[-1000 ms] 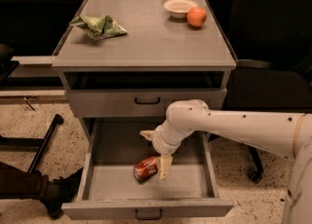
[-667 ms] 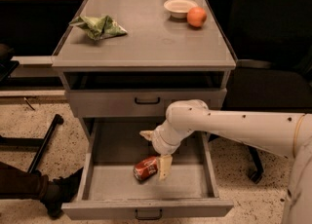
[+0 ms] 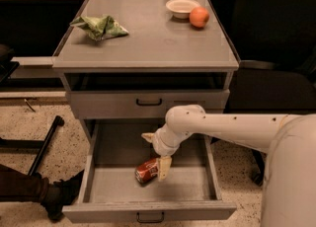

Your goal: Pick coke can from middle drawer and place on counter

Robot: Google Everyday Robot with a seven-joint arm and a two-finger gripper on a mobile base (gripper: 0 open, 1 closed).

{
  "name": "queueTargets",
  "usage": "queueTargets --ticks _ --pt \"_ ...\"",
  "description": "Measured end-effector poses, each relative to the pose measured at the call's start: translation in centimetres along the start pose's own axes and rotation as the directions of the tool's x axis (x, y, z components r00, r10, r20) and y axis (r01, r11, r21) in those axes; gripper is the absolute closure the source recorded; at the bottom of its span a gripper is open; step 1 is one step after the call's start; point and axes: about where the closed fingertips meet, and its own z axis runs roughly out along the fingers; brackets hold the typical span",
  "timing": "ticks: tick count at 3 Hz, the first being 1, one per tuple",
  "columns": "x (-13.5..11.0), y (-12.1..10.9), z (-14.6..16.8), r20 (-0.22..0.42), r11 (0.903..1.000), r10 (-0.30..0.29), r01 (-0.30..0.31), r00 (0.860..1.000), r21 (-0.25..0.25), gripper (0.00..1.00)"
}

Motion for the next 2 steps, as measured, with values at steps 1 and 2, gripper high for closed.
queueTargets --ticks 1,2 --pt "2.7 -0.7 3.6 0.05 0.9988 0.038 -0.037 0.998 -0.033 0.0" --pt "5.1 -1.5 6.8 0.128 0.9947 0.087 -0.08 0.988 -0.065 0.0"
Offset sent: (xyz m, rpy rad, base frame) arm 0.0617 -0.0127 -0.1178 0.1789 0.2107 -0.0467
